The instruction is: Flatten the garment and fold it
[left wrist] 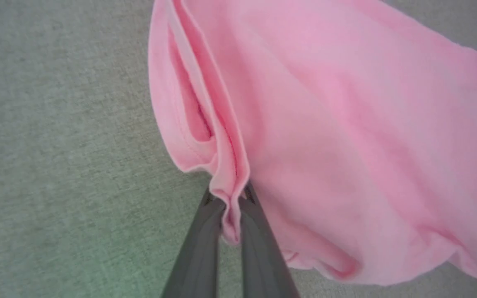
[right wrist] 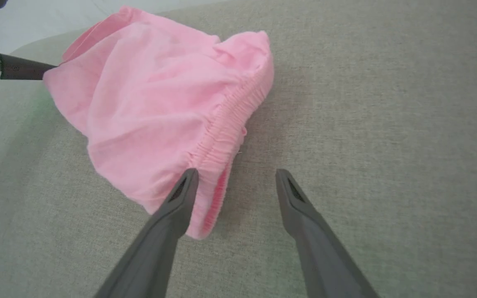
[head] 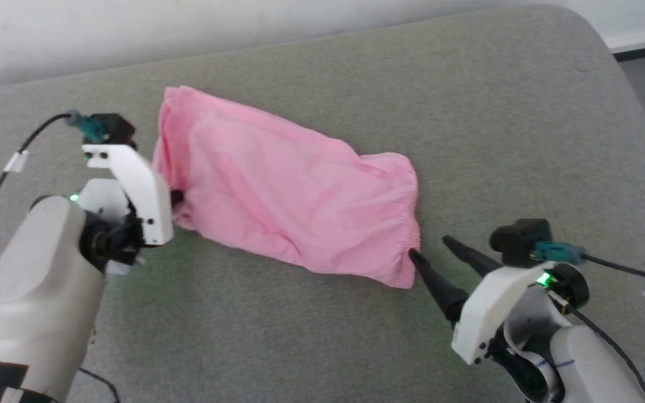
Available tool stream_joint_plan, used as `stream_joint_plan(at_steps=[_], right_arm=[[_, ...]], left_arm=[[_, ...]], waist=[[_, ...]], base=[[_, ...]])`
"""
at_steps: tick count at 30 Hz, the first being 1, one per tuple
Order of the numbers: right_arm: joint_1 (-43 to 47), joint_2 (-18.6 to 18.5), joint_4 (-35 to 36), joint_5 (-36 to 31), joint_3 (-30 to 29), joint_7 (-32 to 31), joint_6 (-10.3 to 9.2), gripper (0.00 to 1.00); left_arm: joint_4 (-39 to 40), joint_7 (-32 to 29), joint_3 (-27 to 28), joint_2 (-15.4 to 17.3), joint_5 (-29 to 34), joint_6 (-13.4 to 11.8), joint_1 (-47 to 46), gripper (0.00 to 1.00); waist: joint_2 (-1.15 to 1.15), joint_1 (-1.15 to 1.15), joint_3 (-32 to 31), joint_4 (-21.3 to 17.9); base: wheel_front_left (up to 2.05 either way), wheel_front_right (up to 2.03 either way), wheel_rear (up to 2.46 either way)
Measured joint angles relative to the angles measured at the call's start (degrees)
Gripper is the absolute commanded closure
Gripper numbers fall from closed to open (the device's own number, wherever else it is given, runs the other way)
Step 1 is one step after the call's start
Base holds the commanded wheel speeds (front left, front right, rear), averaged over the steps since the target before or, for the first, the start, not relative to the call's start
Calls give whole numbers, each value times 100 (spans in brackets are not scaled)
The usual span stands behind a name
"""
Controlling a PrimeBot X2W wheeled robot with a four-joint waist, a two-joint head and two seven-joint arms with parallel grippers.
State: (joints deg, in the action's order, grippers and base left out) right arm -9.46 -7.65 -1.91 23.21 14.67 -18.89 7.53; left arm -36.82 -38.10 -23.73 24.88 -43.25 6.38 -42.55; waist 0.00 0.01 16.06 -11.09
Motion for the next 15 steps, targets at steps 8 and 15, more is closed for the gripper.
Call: stream_joint_plan(at_steps=[8, 15], right_arm=[[-495, -122, -751, 350, 439, -690, 0, 0], [-1065, -115, -1528, 579, 592, -1273, 2, 70]], left_arm=[[737, 158, -110, -81, 93, 5, 61, 100], [1112, 220, -134, -78, 93, -1, 189, 100]], waist=[[0, 0, 37, 377], [0, -2, 149, 583]], base=[[0, 0, 0], [0, 0, 0]])
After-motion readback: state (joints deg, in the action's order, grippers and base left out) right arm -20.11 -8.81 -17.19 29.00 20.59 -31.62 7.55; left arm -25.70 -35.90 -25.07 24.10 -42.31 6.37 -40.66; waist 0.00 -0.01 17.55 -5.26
